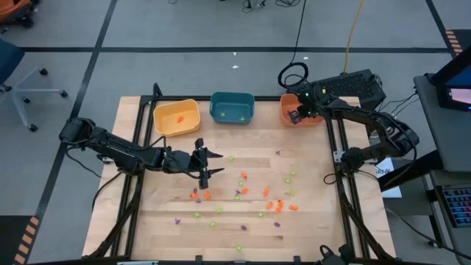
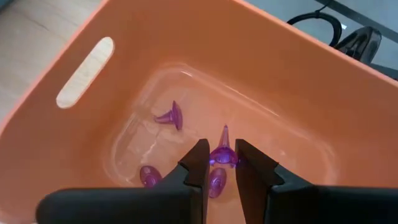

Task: Sort Halloween decoration
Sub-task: Put the violet witch hat toy into the orange bin, then put the green spider toy into the blue bin

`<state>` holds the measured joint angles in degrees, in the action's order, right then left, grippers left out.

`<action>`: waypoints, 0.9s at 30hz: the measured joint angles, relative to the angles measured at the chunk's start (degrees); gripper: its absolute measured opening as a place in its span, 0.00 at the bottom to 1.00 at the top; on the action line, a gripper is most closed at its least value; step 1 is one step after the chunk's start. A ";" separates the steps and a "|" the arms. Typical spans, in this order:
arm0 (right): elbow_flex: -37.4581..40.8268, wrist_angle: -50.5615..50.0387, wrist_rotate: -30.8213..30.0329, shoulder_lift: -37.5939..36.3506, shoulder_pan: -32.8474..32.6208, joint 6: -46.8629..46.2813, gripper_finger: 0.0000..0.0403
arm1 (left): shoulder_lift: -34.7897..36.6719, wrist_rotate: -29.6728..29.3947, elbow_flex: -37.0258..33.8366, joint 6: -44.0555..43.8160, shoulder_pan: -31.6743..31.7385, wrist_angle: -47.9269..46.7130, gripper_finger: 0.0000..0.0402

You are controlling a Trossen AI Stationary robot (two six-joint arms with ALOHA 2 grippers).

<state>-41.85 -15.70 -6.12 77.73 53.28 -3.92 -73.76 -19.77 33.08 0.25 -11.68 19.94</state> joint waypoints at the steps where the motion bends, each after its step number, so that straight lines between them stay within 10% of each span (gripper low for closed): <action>1: 0.00 0.09 -0.24 0.00 0.00 0.00 0.11 | 0.00 0.00 0.00 0.00 0.00 0.00 0.56; 27: 0.00 0.27 -1.51 -0.04 -0.09 -2.76 0.31 | -0.02 0.02 0.00 -1.46 -0.04 0.00 0.56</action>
<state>-41.85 -15.44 -7.64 77.70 53.19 -6.68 -73.78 -19.75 33.08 -1.21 -11.73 19.94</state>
